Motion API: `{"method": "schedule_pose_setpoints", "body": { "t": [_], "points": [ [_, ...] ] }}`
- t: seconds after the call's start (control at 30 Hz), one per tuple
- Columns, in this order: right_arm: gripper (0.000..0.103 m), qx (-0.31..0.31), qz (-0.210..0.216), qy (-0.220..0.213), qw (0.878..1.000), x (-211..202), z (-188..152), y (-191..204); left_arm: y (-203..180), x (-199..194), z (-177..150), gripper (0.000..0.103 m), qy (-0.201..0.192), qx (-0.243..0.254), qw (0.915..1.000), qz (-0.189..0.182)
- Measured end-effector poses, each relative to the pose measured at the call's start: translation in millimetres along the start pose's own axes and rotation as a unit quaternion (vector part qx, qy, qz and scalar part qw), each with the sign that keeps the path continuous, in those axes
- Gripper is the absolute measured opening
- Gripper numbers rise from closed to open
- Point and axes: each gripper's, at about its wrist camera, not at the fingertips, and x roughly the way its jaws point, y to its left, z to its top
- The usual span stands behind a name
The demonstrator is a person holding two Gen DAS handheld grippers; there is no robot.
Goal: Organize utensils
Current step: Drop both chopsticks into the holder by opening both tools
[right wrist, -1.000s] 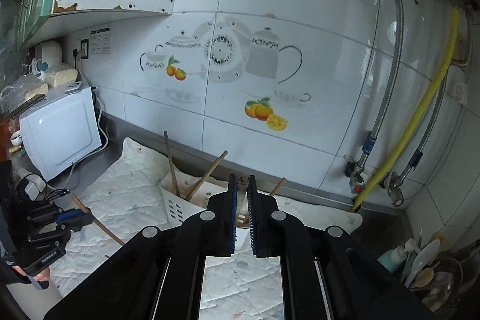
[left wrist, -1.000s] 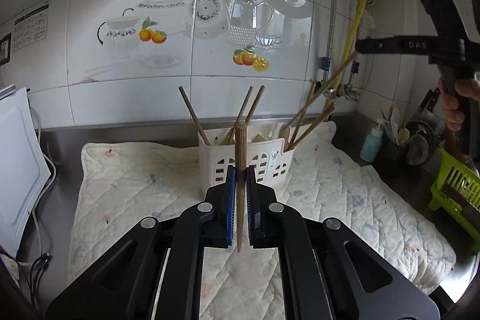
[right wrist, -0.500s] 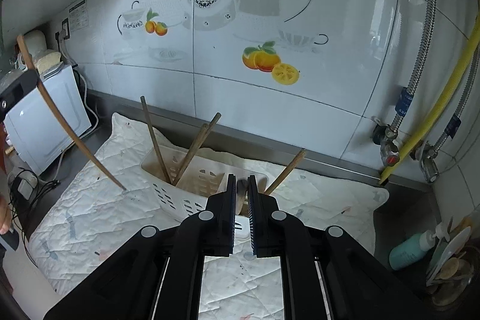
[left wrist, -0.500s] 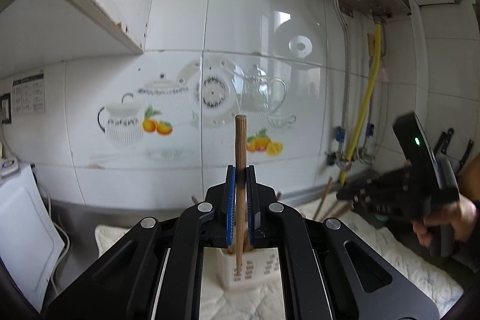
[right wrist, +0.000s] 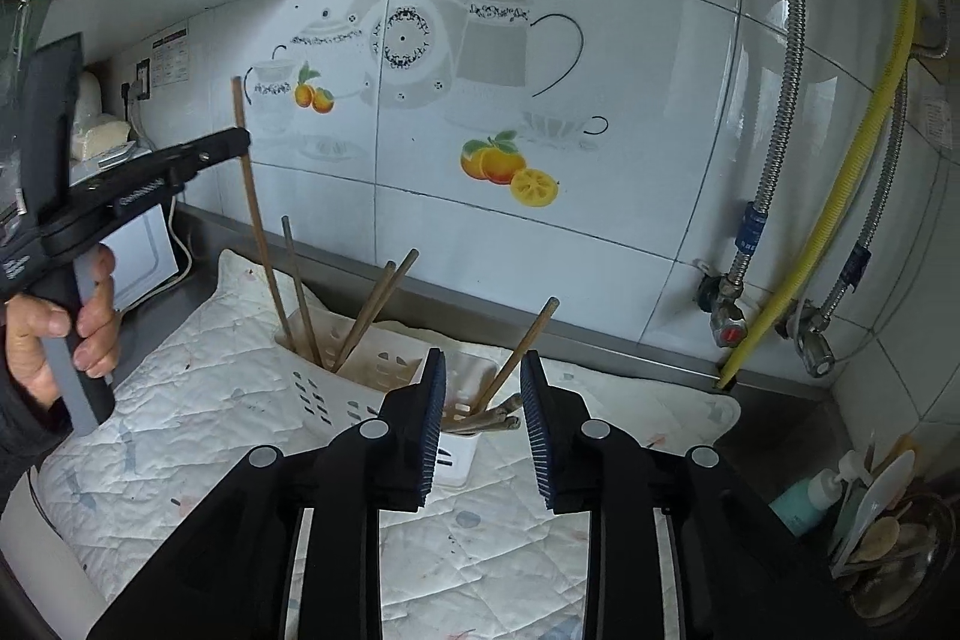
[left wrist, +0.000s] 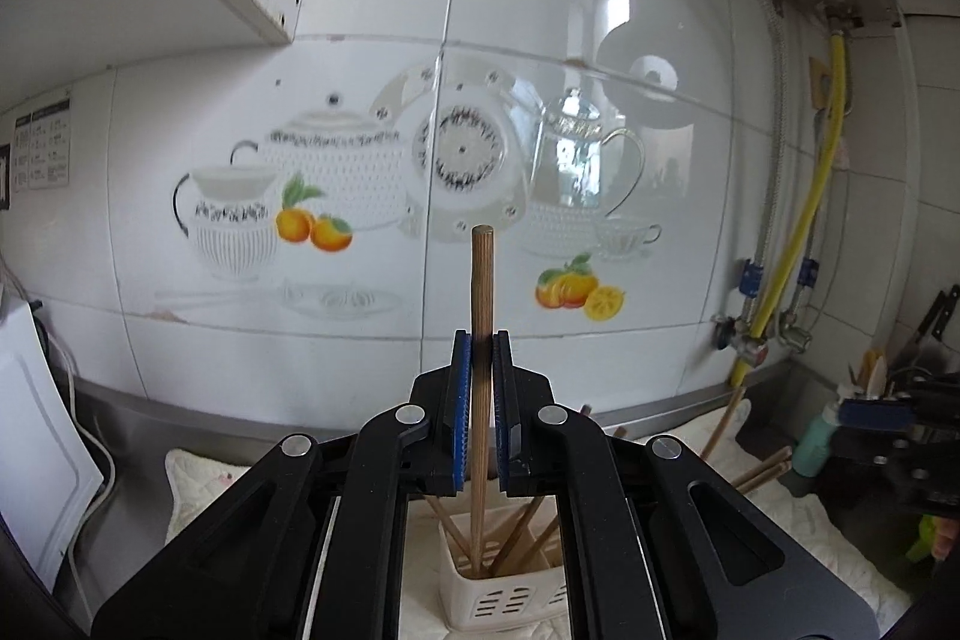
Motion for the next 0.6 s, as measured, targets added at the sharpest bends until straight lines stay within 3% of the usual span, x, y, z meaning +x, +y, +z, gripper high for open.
{"method": "schedule_pose_setpoints", "body": {
  "t": [0.27,0.4,0.43,0.5,0.6],
  "points": [
    [0.026,0.010,0.032,-0.021,0.999,-29,-52,23,4,18,-23,0.005,0.036,-0.007,0.9993,-0.012],
    [0.026,0.025,0.041,-0.019,0.999,-37,-89,38,-1,18,-29,0.011,0.040,0.002,0.9991,-0.015],
    [0.026,0.031,0.043,-0.015,0.998,-38,-100,42,-2,16,-29,0.014,0.039,0.004,0.9991,-0.016],
    [0.026,0.043,0.046,-0.006,0.998,-40,-121,48,-3,13,-29,0.033,0.037,0.003,0.9992,-0.016],
    [0.026,0.058,0.049,0.012,0.997,-39,-152,58,-3,5,-28,0.035,0.031,0.002,0.9994,-0.017]
  ]
}}
